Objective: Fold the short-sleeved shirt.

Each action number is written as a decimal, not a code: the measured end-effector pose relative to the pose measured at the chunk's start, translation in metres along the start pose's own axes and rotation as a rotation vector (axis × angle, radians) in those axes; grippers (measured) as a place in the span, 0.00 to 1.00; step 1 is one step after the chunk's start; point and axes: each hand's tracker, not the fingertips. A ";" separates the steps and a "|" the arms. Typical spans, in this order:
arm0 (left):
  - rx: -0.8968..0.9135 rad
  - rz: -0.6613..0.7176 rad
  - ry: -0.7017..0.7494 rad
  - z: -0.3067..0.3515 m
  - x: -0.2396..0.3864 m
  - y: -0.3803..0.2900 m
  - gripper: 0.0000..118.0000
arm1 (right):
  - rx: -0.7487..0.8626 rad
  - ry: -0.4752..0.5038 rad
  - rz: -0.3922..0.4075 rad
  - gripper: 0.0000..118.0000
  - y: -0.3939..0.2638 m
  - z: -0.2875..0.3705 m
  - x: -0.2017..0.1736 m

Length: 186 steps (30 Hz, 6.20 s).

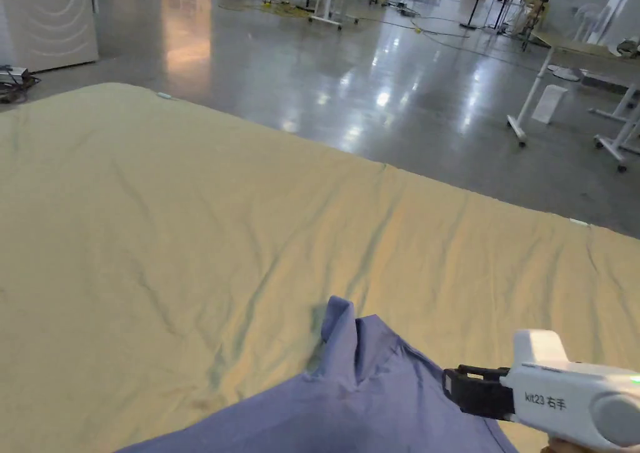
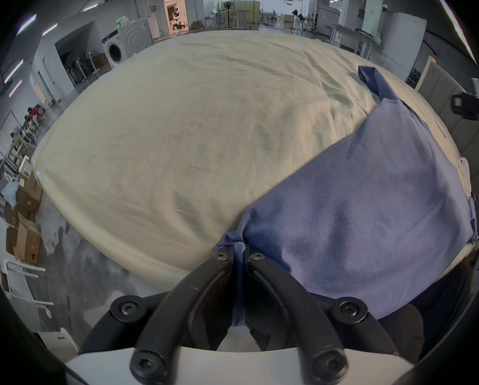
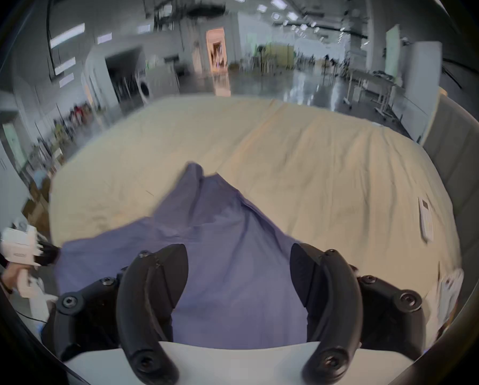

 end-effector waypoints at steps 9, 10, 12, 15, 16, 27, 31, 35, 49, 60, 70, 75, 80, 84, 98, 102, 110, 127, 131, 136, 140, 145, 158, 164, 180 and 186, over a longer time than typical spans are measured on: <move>0.051 0.177 -0.067 0.003 -0.016 -0.005 0.06 | -0.256 -0.018 0.245 0.69 0.060 -0.136 0.003; 0.047 0.168 -0.066 0.000 -0.019 -0.007 0.06 | -0.238 -0.029 0.271 0.69 0.061 -0.140 0.000; 0.033 0.167 -0.065 -0.003 -0.020 -0.005 0.06 | -0.186 -0.055 0.246 0.69 0.063 -0.160 -0.001; 0.025 0.144 -0.068 -0.003 -0.018 -0.004 0.06 | -0.232 -0.059 0.183 0.66 0.063 -0.174 -0.003; 0.027 0.145 -0.072 -0.004 -0.019 -0.005 0.06 | -0.255 -0.033 0.155 0.61 0.060 -0.174 -0.004; 0.069 0.245 -0.074 0.011 -0.020 -0.006 0.06 | -0.060 0.018 -0.031 0.01 0.051 -0.122 0.010; 0.226 0.279 -0.112 0.057 -0.022 -0.003 0.06 | 0.127 0.033 -0.092 0.01 0.049 -0.030 0.011; 0.419 0.298 -0.171 0.131 -0.030 0.014 0.05 | 0.263 0.026 -0.008 0.01 0.054 0.080 0.004; 0.836 0.173 -0.334 0.317 -0.032 0.151 0.05 | 0.761 -0.280 -0.095 0.01 0.044 0.392 0.049; 0.979 0.071 -0.322 0.446 -0.006 0.243 0.05 | 0.963 -0.358 -0.089 0.01 0.074 0.515 0.034; 0.986 0.023 -0.338 0.428 -0.007 0.280 0.05 | 0.927 -0.279 -0.157 0.01 0.087 0.504 0.051; 0.992 -0.001 -0.319 0.425 0.030 0.282 0.05 | 0.933 -0.346 -0.128 0.01 0.088 0.494 0.045; 0.963 -0.078 -0.254 0.413 0.037 0.316 0.05 | 0.956 -0.404 -0.104 0.01 0.097 0.484 0.043; 0.957 -0.064 -0.244 0.405 0.044 0.338 0.05 | 0.942 -0.454 -0.100 0.01 0.110 0.464 0.078; 0.952 -0.018 -0.207 0.349 0.088 0.447 0.05 | 0.899 -0.604 -0.110 0.01 0.182 0.415 0.110; 0.942 -0.049 -0.155 0.327 0.098 0.472 0.05 | 0.854 -0.715 -0.051 0.01 0.198 0.397 0.113; 0.944 -0.075 -0.109 0.305 0.114 0.474 0.05 | 0.810 -0.728 -0.083 0.01 0.218 0.381 0.127; 0.781 -0.056 -0.154 0.193 0.107 0.412 0.05 | 0.700 -0.558 -0.200 0.01 0.137 0.281 0.136; 0.766 -0.094 -0.144 0.175 0.095 0.370 0.05 | 0.702 -0.491 -0.230 0.01 0.091 0.268 0.129; 0.777 -0.112 -0.187 0.164 0.079 0.306 0.05 | 0.700 -0.465 -0.197 0.01 0.026 0.266 0.117; 0.756 -0.132 -0.241 0.154 0.063 0.237 0.05 | 0.703 -0.400 -0.218 0.01 -0.045 0.275 0.095; 0.708 -0.112 -0.253 0.136 0.053 0.141 0.05 | 0.652 -0.398 -0.243 0.01 -0.144 0.273 0.066; 0.472 -0.071 -0.282 0.070 0.025 -0.016 0.05 | 0.300 -0.367 -0.456 0.01 -0.339 0.235 -0.018; 0.352 -0.108 -0.245 0.047 0.028 -0.039 0.05 | 0.222 -0.350 -0.520 0.01 -0.373 0.218 -0.027; 0.454 -0.083 -0.038 0.093 0.019 -0.065 0.75 | 0.209 -0.397 -0.457 0.62 -0.374 0.249 -0.053; 0.611 -0.024 -0.067 0.168 0.050 -0.058 0.74 | 0.344 -0.306 -0.312 0.62 -0.322 0.278 -0.095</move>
